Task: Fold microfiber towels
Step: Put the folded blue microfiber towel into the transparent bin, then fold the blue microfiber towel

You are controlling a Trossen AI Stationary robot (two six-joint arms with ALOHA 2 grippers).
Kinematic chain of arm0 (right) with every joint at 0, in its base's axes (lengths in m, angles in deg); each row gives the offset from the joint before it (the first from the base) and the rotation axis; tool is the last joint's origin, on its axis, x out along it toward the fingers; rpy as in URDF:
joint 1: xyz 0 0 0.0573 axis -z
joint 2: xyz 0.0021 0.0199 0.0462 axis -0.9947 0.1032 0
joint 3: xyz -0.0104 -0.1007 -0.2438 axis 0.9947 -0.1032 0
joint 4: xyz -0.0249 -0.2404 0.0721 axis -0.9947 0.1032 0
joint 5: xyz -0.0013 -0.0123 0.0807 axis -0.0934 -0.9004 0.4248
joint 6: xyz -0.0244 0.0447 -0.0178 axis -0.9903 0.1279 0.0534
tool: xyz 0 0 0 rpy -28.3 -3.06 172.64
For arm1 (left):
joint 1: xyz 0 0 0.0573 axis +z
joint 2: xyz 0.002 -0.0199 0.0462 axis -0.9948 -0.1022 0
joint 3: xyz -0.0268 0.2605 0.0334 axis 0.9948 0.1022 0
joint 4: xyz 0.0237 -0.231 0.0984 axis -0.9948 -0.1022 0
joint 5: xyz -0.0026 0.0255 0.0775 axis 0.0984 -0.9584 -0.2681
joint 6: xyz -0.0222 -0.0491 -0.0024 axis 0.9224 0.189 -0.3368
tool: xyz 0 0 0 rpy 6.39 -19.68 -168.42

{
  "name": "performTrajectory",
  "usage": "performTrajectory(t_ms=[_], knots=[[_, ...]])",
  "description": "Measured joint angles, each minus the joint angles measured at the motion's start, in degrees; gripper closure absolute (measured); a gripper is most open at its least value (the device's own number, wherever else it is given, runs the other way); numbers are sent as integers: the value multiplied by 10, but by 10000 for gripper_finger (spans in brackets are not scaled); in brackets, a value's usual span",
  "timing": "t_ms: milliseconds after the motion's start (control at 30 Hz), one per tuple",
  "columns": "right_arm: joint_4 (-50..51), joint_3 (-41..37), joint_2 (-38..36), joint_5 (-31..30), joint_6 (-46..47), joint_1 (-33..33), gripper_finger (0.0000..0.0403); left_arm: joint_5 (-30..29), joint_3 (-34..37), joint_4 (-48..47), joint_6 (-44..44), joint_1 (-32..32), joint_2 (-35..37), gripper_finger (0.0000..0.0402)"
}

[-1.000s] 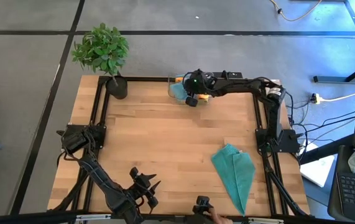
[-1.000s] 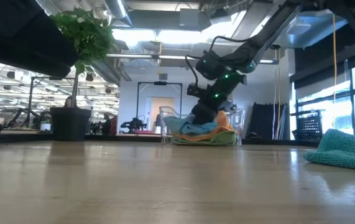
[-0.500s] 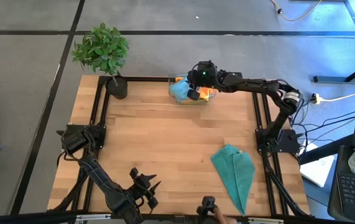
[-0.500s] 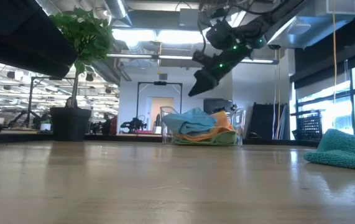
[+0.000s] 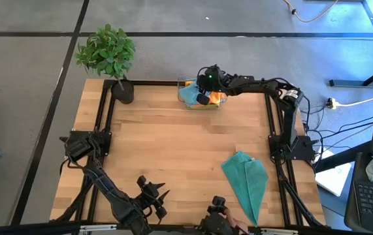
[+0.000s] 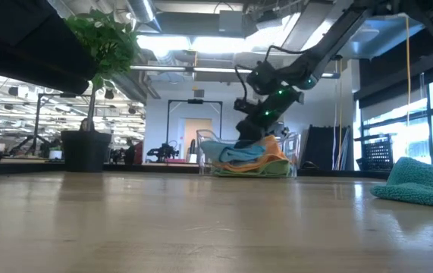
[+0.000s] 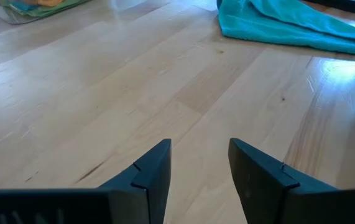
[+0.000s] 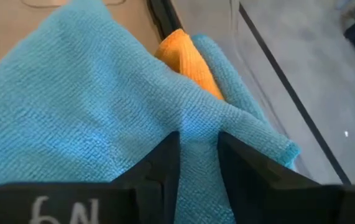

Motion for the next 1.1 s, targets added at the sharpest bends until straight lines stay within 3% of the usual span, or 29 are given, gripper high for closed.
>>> performTrajectory(t_ms=[167,333,467,567,667,767,967,1100], knots=[[9,-1,-20,-4,-4,0,290,0,0,0,-1,2,0,249],[20,8,-89,7,-3,-5,290,0,0,-1,-2,2,0,249],[94,13,-163,16,-1,-20,290,0,0,0,-2,1,0,249],[182,9,-230,57,19,-38,290,0,0,1,-7,1,0,249],[241,-32,-296,134,57,-66,290,-1,0,11,-21,0,-1,249],[256,-103,-364,147,111,-117,290,-4,0,18,-37,1,-5,249],[256,-244,-477,114,241,-250,290,-22,0,49,-96,18,-8,249],[260,-319,-520,84,348,-337,290,-40,0,106,-197,44,-8,249]])
